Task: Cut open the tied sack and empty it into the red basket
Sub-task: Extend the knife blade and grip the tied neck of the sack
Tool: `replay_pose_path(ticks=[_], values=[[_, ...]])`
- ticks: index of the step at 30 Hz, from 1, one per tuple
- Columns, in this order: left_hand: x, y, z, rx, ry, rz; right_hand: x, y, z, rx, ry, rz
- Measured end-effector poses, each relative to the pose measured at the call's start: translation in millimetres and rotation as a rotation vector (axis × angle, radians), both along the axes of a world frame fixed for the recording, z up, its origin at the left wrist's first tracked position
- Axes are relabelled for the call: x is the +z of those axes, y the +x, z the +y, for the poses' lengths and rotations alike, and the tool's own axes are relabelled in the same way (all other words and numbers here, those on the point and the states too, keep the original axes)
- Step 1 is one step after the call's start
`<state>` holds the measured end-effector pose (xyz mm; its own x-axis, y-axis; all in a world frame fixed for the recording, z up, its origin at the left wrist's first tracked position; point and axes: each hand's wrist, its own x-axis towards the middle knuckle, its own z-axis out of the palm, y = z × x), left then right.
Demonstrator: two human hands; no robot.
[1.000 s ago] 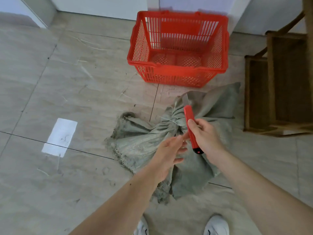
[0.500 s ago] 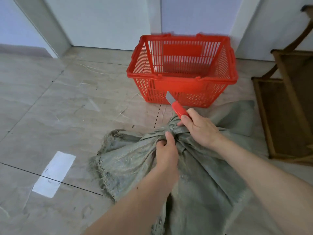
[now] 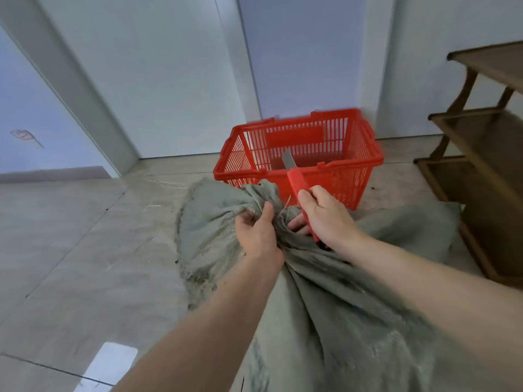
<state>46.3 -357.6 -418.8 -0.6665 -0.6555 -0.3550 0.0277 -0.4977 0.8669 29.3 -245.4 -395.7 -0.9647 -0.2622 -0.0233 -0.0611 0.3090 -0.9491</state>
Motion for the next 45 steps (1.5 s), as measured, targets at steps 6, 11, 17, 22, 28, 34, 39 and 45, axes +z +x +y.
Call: replay_pose_path(ticks=[6,11,17,22,28,34,39,45], values=[[13.0,7.8,-14.0,-0.141,-0.221,0.134,19.2,18.4,22.7,0.077,-0.106,-0.045],[9.8,14.2,-15.4,-0.171,-0.215,0.157,12.0,17.4,57.1,0.18,0.182,0.121],[11.6,20.7,-9.6,-0.357,-0.456,0.27,17.9,13.3,69.7,0.203,0.339,0.118],[22.1,31.4,-6.0,-0.425,-0.34,0.311,24.2,12.2,66.4,0.146,0.471,0.251],[28.0,35.0,-13.0,-0.472,-0.315,0.312,27.6,13.7,70.7,0.128,0.579,0.289],[28.1,34.5,-14.0,-0.497,-0.329,0.304,30.7,14.9,76.0,0.131,0.654,0.302],[27.1,34.4,-11.6,-0.552,-0.363,0.309,32.6,12.6,77.8,0.126,0.719,0.31],[25.6,32.6,-11.0,-0.539,-0.376,0.315,33.4,11.8,73.8,0.091,0.779,0.343]])
